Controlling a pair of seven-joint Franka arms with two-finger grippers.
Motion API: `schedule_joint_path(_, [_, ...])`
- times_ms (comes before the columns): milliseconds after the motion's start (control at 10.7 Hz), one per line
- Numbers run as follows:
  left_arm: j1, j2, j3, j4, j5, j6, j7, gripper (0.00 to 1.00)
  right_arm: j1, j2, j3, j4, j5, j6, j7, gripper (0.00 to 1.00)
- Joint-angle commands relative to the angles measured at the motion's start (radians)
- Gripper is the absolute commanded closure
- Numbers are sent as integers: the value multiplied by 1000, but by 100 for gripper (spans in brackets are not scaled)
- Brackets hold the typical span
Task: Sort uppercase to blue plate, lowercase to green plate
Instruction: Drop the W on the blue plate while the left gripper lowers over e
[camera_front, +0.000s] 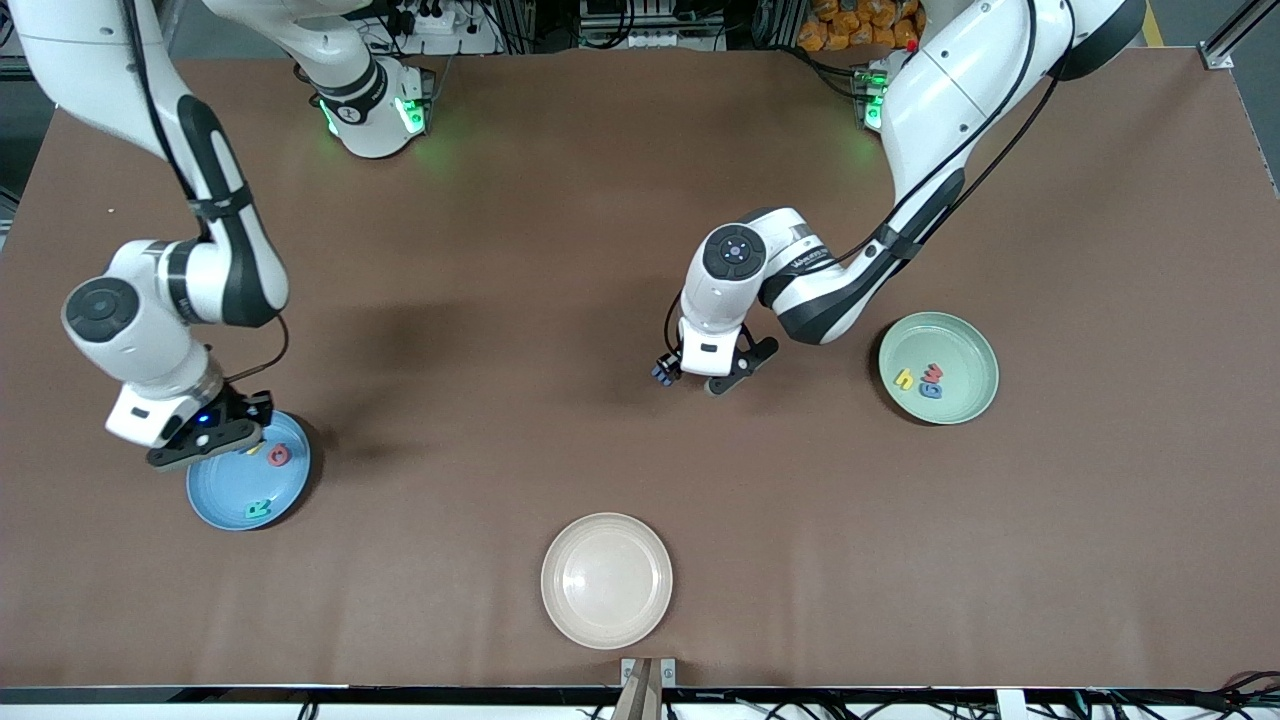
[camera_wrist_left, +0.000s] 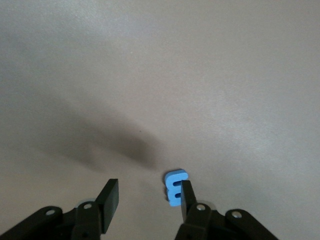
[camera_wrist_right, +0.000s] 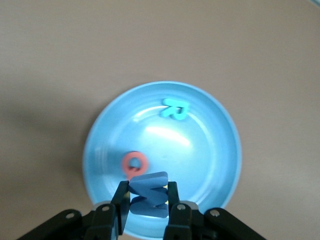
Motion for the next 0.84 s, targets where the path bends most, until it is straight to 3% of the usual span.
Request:
schedule_joint_path(0, [-79, 33, 60, 58, -13, 7, -33, 42, -27, 41, 8, 59, -10, -10, -29, 8])
schedule_joint_path(94, [-139, 33, 113, 72, -17, 7, -60, 43, -28, 41, 8, 60, -9, -9, -29, 0])
schedule_joint_path(187, [-191, 33, 159, 84, -19, 7, -86, 42, -28, 41, 9, 65, -9, -12, -28, 0])
schedule_joint_path(468, [-202, 44, 174, 99, -22, 7, -103, 44, -21, 25, 9, 67, -6, -50, -25, 0])
schedule_joint_path(749, [-207, 79, 174, 151, -24, 7, -110, 44, -24, -42, 17, 73, 91, -263, 44, 0])
